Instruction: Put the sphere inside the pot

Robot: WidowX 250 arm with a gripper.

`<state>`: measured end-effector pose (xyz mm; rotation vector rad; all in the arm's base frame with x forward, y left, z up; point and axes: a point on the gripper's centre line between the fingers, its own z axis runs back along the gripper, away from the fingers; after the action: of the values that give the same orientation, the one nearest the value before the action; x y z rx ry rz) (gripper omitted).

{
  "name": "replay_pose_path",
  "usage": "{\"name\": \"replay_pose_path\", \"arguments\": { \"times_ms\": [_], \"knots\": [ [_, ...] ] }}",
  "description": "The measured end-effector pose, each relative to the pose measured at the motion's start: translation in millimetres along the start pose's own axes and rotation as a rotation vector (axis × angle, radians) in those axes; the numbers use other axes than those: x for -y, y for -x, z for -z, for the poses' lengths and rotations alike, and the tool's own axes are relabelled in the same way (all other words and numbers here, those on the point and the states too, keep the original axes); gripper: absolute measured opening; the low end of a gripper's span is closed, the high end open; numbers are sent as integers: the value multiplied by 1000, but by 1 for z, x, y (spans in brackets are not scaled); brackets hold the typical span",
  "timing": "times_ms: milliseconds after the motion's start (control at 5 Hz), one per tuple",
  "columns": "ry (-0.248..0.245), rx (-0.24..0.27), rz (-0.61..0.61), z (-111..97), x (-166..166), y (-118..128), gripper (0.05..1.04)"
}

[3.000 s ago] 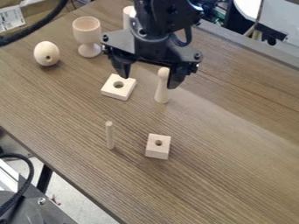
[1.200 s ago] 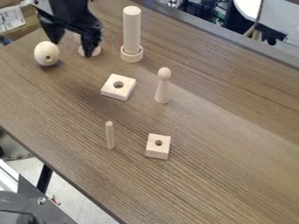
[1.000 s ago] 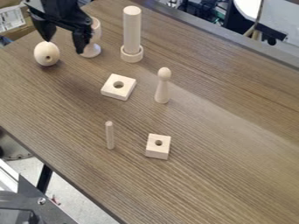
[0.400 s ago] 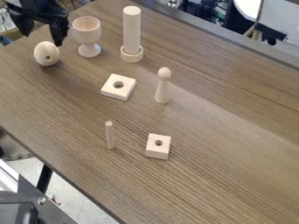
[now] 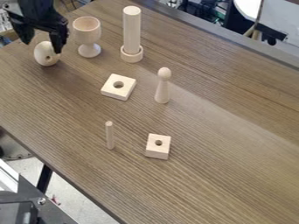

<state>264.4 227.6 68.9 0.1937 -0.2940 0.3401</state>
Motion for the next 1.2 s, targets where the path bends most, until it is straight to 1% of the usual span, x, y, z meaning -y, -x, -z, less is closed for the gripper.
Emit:
{"name": "replay_pose_path", "arguments": {
  "times_ms": [200, 400, 600, 800, 1000, 1200],
  "knots": [
    [-2, -21, 0, 11, 2, 1, 955],
    [-21, -36, -9, 19, 0, 2, 721],
    [-44, -33, -8, 21, -2, 0, 716],
    [-49, -35, 5, 22, 2, -1, 716],
    [-50, -51, 9, 13, 10, 3, 716],
    [-82, 35, 46, -21, 16, -14, 716]
  ]
}}
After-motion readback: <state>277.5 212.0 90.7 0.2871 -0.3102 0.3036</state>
